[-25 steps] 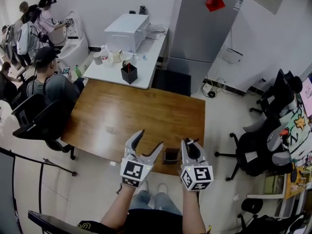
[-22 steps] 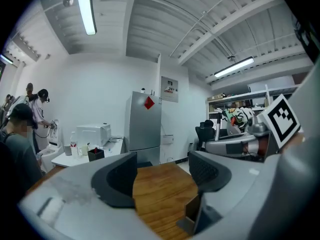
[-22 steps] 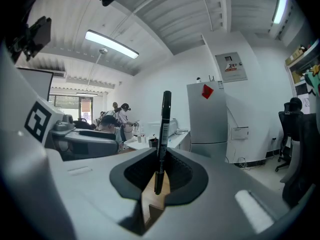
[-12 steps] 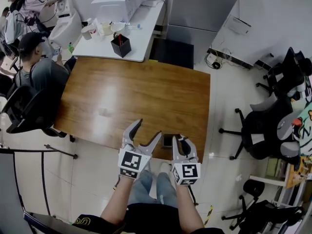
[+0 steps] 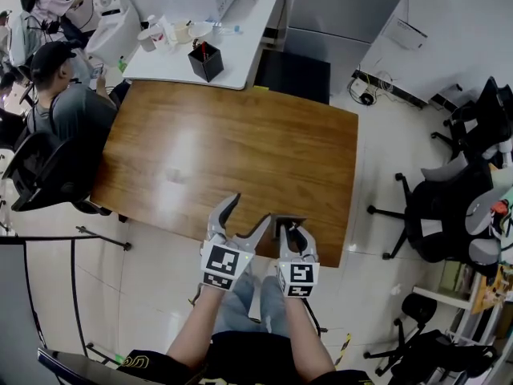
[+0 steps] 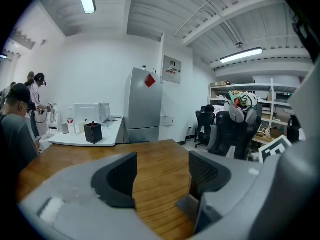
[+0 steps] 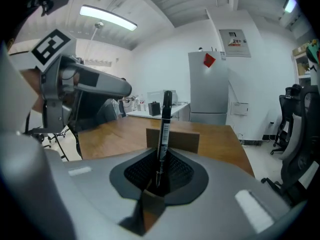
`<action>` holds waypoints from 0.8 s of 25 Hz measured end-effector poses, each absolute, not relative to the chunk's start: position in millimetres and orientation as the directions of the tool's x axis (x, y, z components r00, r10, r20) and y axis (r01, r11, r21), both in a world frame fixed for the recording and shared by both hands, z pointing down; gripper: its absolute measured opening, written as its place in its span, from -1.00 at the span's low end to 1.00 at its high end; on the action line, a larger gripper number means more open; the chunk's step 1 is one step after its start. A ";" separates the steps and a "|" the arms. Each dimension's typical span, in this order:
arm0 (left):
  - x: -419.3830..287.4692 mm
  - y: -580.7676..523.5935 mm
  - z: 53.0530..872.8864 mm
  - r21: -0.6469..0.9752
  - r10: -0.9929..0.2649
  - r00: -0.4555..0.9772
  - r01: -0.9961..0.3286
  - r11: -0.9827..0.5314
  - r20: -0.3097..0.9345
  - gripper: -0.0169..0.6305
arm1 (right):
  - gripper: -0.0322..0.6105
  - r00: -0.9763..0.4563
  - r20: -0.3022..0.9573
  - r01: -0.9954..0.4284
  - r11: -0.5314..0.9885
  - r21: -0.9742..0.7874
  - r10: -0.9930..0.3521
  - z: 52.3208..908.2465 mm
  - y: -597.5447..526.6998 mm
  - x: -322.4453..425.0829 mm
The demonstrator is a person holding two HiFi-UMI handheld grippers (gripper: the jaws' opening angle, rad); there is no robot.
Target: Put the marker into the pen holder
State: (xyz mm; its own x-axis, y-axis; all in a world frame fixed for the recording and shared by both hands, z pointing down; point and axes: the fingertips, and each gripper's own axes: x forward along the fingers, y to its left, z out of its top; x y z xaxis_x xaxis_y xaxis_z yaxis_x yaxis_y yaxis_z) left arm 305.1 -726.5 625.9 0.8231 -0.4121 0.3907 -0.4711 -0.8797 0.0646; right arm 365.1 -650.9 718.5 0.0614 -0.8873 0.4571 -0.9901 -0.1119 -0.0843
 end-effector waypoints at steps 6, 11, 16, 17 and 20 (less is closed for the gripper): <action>304.7 -725.0 632.3 0.076 -0.407 0.822 -0.472 -0.878 0.399 0.06 | -0.74 0.060 0.508 -0.985 -0.134 -0.111 -0.859 732.4 -648.4 366.9; 304.9 -724.2 623.0 0.074 -0.412 0.826 -0.472 -0.878 0.385 0.06 | -0.64 0.077 0.497 -0.981 -0.155 -0.118 -0.865 721.4 -647.0 373.4; 302.5 -729.0 597.0 0.062 -0.433 0.832 -0.481 -0.874 0.347 0.06 | -0.64 0.105 0.404 -0.985 -0.152 -0.087 -0.909 667.3 -656.1 383.7; 302.9 -731.1 589.4 0.061 -0.440 0.834 -0.485 -0.873 0.332 0.06 | -0.64 0.113 0.375 -0.985 -0.154 -0.080 -0.920 652.4 -659.0 388.0; 299.5 -734.2 560.9 0.063 -0.461 0.842 -0.495 -0.866 0.282 0.06 | -0.64 0.137 0.284 -0.984 -0.163 -0.069 -0.949 603.9 -663.2 397.4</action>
